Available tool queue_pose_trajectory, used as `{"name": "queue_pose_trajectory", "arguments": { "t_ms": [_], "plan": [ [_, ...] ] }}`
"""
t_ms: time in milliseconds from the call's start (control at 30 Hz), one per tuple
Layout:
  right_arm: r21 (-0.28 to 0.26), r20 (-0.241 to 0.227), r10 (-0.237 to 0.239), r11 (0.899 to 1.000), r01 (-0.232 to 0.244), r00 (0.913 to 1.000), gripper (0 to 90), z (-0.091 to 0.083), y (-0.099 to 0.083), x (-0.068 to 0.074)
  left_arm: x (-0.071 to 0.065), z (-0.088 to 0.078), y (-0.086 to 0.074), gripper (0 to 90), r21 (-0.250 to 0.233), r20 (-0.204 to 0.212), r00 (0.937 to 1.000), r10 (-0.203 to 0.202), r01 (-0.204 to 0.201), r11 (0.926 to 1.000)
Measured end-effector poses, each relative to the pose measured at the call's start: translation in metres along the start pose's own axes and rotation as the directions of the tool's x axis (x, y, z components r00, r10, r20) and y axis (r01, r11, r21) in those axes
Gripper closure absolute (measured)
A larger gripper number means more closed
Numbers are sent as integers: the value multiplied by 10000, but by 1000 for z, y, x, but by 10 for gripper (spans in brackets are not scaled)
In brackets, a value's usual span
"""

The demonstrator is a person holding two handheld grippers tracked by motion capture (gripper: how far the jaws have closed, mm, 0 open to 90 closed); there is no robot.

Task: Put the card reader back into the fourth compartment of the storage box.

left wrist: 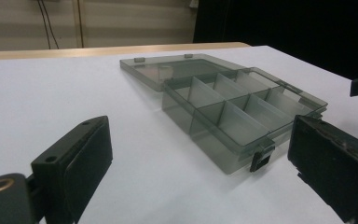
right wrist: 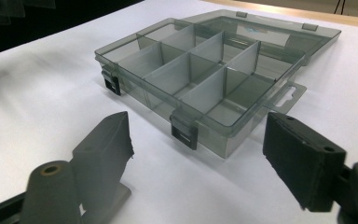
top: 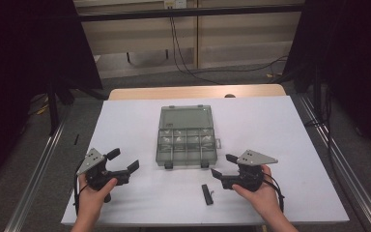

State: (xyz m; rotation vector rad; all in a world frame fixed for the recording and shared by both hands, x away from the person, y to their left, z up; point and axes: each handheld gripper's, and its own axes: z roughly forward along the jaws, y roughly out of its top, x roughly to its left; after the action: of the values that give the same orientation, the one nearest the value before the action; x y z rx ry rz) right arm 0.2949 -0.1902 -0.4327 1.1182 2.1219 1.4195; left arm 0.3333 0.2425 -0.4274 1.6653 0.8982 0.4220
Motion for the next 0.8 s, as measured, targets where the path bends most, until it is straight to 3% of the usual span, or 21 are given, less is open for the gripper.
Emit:
{"name": "queue_pose_trajectory", "arguments": {
  "t_ms": [633,800],
  "plan": [
    [420,-87,30,9991,-26,10000,162,3,-5,4,-8,-6,-2,35,-95,151,9984,539,-538,9985],
    [414,-194,13,9991,-5,9998,158,3,-4,7,-9,-6,-3,36,-235,102,9994,316,-313,9992]
  ]
}}
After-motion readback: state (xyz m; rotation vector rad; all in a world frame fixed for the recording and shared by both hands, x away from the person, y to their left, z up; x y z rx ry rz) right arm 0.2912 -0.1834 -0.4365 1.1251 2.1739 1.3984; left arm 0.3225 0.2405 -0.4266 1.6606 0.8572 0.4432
